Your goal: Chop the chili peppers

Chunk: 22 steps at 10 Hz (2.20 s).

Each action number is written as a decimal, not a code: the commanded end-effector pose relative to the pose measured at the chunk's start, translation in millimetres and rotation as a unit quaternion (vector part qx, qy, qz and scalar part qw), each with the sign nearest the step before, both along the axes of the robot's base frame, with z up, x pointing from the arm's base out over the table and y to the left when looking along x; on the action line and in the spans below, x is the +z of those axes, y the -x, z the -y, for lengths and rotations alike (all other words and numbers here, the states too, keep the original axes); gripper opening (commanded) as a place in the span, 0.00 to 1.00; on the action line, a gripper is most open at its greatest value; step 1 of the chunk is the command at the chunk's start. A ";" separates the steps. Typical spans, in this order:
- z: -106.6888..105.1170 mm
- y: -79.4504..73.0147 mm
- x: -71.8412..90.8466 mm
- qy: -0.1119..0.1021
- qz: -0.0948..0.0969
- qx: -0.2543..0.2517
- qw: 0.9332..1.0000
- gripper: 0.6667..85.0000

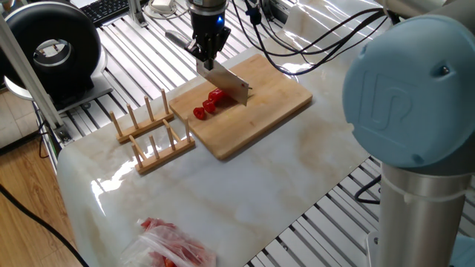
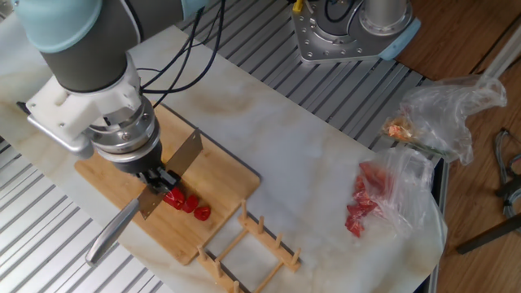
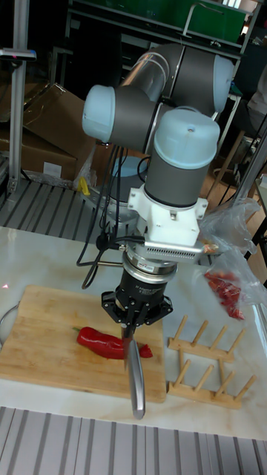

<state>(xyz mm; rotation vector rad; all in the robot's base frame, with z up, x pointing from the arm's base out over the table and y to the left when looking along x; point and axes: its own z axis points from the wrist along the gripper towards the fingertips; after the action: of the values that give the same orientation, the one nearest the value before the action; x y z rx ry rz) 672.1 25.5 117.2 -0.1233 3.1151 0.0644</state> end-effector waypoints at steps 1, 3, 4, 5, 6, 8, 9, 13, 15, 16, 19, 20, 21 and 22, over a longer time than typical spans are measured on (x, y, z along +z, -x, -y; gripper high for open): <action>-1.2 -4.5 -8.1 -0.009 0.001 -0.004 1.000 0.01; -0.7 -5.4 -11.5 -0.010 0.001 -0.004 1.000 0.01; 0.3 -4.6 -13.4 -0.010 0.000 -0.004 1.000 0.01; 2.0 -3.4 -15.3 -0.011 0.000 -0.003 1.000 0.01; 4.0 -0.5 -15.1 -0.011 -0.002 -0.002 1.000 0.01; 6.4 5.6 -12.4 -0.010 -0.006 0.000 1.000 0.01; 7.5 9.0 -13.3 -0.010 -0.007 0.001 1.000 0.01; 6.3 14.7 -21.1 -0.011 -0.003 0.002 1.000 0.01; 3.6 18.2 -18.3 -0.006 -0.003 0.001 1.000 0.01; 3.6 20.1 -16.3 -0.006 -0.004 0.002 1.000 0.01; 2.5 25.2 -10.0 -0.007 -0.010 0.003 1.000 0.01; 4.0 28.9 -7.5 -0.004 -0.014 0.003 1.000 0.01; 5.2 30.5 -5.9 -0.002 -0.014 0.003 1.000 0.01; 8.4 30.6 -6.6 0.004 -0.014 0.004 1.000 0.01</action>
<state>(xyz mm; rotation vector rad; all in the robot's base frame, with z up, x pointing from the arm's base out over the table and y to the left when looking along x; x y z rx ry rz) 644.8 18.4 106.5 -0.1389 3.1395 0.0572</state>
